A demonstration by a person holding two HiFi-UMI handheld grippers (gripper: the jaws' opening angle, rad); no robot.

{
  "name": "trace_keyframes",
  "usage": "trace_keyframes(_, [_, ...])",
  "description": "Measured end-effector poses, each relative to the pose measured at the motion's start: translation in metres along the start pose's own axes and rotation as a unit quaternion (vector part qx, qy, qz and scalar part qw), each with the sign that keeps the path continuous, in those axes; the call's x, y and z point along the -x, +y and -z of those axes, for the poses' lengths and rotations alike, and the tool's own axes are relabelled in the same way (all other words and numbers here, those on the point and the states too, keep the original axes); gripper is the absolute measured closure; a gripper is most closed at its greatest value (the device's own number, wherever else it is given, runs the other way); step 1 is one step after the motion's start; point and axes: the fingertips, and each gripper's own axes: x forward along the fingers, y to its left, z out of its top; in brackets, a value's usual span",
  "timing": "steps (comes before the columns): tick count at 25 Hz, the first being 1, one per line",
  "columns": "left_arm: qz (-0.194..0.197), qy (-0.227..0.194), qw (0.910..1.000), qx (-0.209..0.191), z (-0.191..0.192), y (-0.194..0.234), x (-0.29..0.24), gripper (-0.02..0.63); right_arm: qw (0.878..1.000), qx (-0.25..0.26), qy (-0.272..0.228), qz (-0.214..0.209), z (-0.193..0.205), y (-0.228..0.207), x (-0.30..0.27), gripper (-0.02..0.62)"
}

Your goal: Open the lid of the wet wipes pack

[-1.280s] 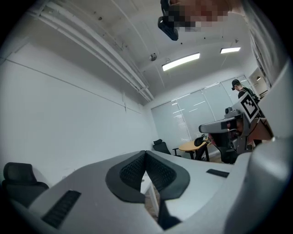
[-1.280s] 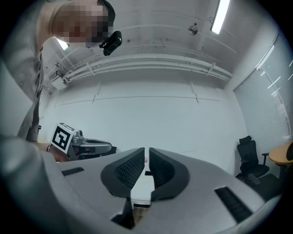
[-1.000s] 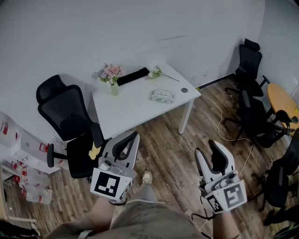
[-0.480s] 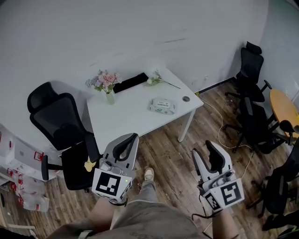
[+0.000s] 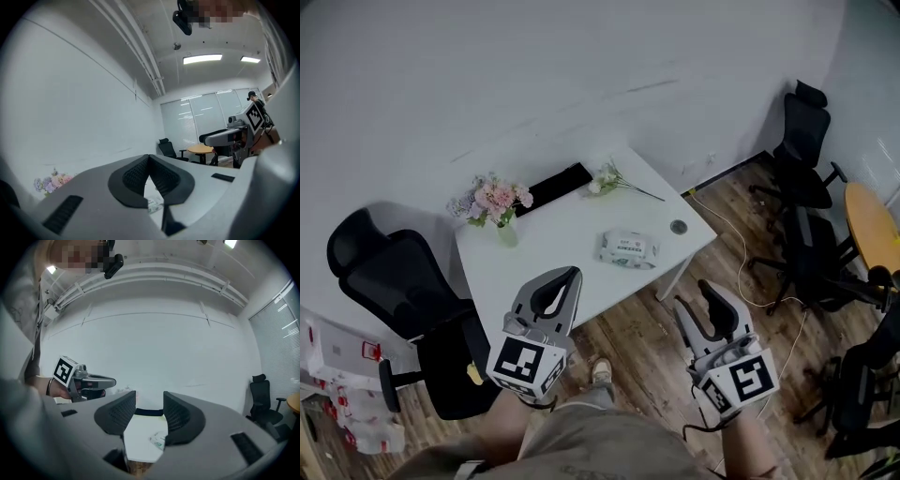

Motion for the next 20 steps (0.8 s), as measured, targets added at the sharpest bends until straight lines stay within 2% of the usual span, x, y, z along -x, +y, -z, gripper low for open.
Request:
trace_keyframes(6, [0.020,0.019,0.9996,-0.010,0.017,0.048,-0.060,0.591,0.999,-0.005,0.031,0.009,0.016,-0.028,-0.071,0.396])
trace_keyframes(12, [0.027,0.042,0.9987,-0.003,0.032,0.063,-0.093,0.591,0.998,-0.009,0.055,0.005,0.031,-0.052,-0.106,0.396])
trace_keyframes(16, [0.019,0.057,0.9982,0.002,0.042,0.068,-0.110,0.591,0.997,-0.007,0.073,-0.013,0.045,-0.065,-0.124,0.396])
trace_keyframes(20, [0.005,0.073,0.9973,0.002,0.051,0.071,-0.126,0.591,0.993,-0.001,0.103,-0.050,0.064,-0.076,-0.144,0.396])
